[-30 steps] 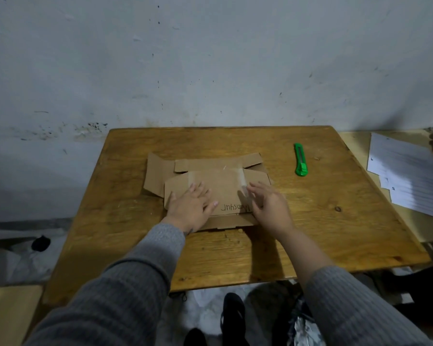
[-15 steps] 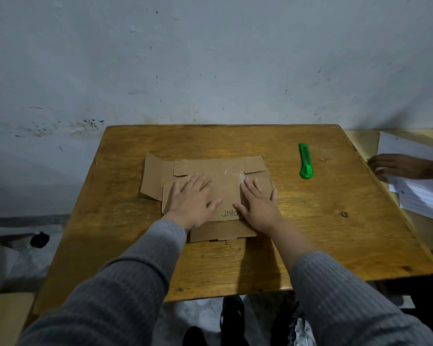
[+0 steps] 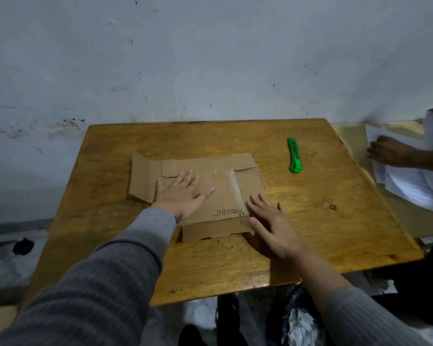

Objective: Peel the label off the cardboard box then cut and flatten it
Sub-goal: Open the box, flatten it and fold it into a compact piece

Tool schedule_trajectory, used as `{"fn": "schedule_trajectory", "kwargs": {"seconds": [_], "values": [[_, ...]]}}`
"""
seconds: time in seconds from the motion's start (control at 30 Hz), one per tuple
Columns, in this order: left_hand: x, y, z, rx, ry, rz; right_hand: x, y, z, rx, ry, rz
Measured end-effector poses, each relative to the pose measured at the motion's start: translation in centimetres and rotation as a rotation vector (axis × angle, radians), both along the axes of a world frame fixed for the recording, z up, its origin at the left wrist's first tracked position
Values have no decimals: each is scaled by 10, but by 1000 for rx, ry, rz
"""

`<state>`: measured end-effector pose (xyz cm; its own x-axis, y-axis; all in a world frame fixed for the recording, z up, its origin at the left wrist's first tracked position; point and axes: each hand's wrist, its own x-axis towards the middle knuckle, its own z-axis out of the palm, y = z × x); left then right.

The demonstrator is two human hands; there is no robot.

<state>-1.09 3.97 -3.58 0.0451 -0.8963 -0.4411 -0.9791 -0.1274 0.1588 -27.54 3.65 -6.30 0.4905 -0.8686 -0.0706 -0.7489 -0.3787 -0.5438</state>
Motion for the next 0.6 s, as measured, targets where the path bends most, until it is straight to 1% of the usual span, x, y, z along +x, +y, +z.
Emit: {"fn": "schedule_trajectory", "kwargs": {"seconds": [0.1, 0.2, 0.47, 0.53, 0.6], "values": [[1, -3, 6, 33, -12, -18, -2, 11, -5, -21, -41, -26], [1, -4, 11, 58, -24, -37, 4, 16, -6, -50, -13, -52], [2, -15, 25, 143, 22, -1, 44, -2, 5, -78, 67, -274], [-1, -15, 24, 138, -10, 5, 56, -9, 6, -70, 112, -304], [-5, -11, 16, 72, -62, 4, 63, -14, 6, -63, 160, -325]]}}
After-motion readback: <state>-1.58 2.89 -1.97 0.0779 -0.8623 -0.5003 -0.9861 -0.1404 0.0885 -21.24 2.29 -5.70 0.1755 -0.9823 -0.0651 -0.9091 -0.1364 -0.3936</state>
